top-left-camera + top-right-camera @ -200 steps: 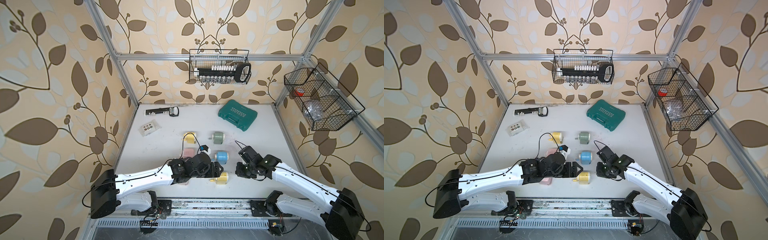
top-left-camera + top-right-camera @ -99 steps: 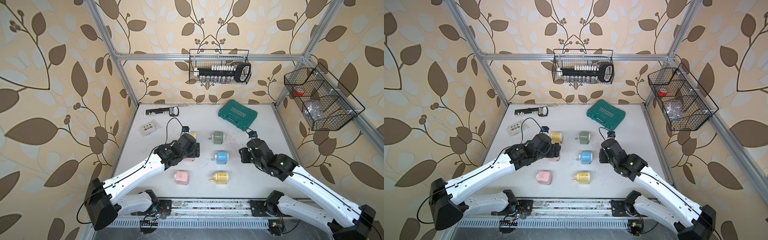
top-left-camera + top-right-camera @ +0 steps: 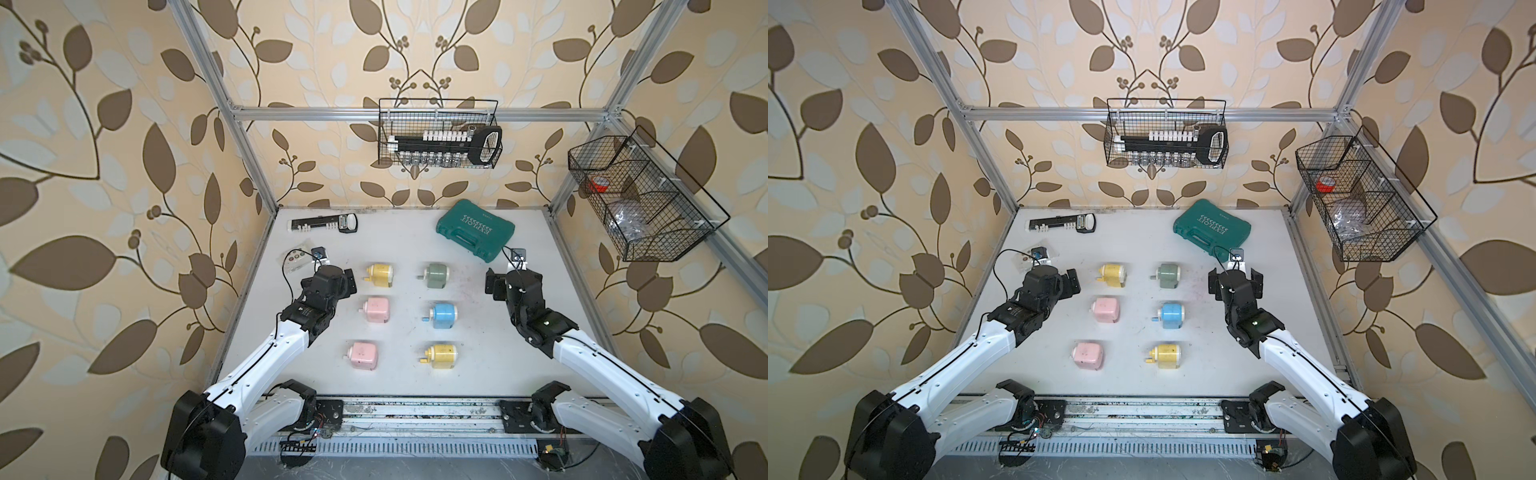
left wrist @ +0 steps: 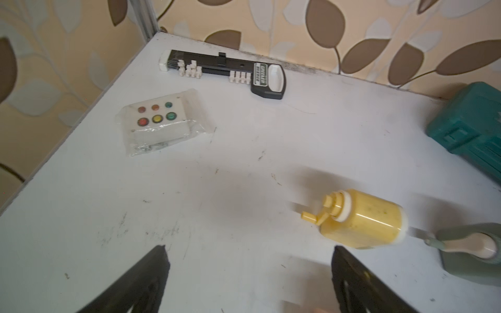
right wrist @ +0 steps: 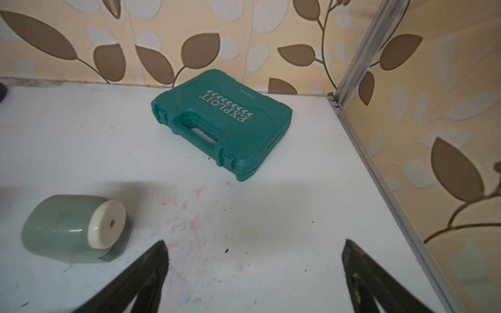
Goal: Put the tray back into the pencil sharpener
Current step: Reset both arms
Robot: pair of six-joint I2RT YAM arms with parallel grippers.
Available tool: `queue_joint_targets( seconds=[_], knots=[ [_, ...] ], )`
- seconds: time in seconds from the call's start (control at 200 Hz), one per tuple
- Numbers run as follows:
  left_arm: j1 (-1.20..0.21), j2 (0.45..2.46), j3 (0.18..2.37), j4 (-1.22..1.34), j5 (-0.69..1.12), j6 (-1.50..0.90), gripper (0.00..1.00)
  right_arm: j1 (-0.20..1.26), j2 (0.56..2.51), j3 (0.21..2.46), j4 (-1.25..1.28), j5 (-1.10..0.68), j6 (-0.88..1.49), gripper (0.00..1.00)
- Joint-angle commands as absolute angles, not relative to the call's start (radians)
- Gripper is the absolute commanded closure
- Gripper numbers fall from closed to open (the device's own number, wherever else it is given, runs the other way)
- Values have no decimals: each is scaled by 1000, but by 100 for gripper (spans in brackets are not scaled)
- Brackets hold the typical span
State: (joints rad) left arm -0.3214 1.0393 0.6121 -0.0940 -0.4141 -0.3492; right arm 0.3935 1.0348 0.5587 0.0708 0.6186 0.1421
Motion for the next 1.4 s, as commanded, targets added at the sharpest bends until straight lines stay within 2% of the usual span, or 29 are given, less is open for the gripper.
queue_joint_targets(
  seconds=[0.0, 0.21, 0.445, 0.51, 0.72, 0.79, 0.85, 0.905, 0.95, 1.02, 1.07, 1.395],
  knots=[
    [-295, 1058, 561, 99, -486, -311, 4, 344, 1102, 486, 334, 629, 52, 1],
    [-238, 1073, 433, 314, -547, -248, 2, 256, 1322, 414, 595, 646, 14, 1],
    [-143, 1094, 297, 591, -499, -134, 1, 156, 1462, 320, 921, 499, 5, 1],
    [-127, 1103, 281, 628, -474, -105, 1, 146, 1443, 340, 837, 463, 20, 1],
    [-75, 1290, 257, 796, -397, -100, 1, 81, 1473, 366, 808, 331, 43, 1],
    [-42, 1359, 263, 853, -336, -106, 1, 54, 1532, 335, 939, 322, 54, 1],
    [-36, 1388, 310, 796, -282, -94, 2, 52, 1496, 356, 824, 323, 81, 1],
    [-34, 1431, 338, 782, -256, -86, 1, 51, 1515, 344, 890, 320, 66, 1],
    [-35, 1516, 353, 836, -261, -61, 1, 49, 1500, 351, 844, 319, 78, 1],
    [-37, 1481, 370, 742, -249, -81, 1, 46, 1507, 350, 863, 319, 72, 1],
    [-37, 1505, 362, 798, -256, -65, 1, 46, 1504, 352, 854, 318, 75, 1],
    [-39, 1484, 360, 771, -255, -72, 1, 48, 1500, 349, 855, 322, 72, 1]
  ],
)
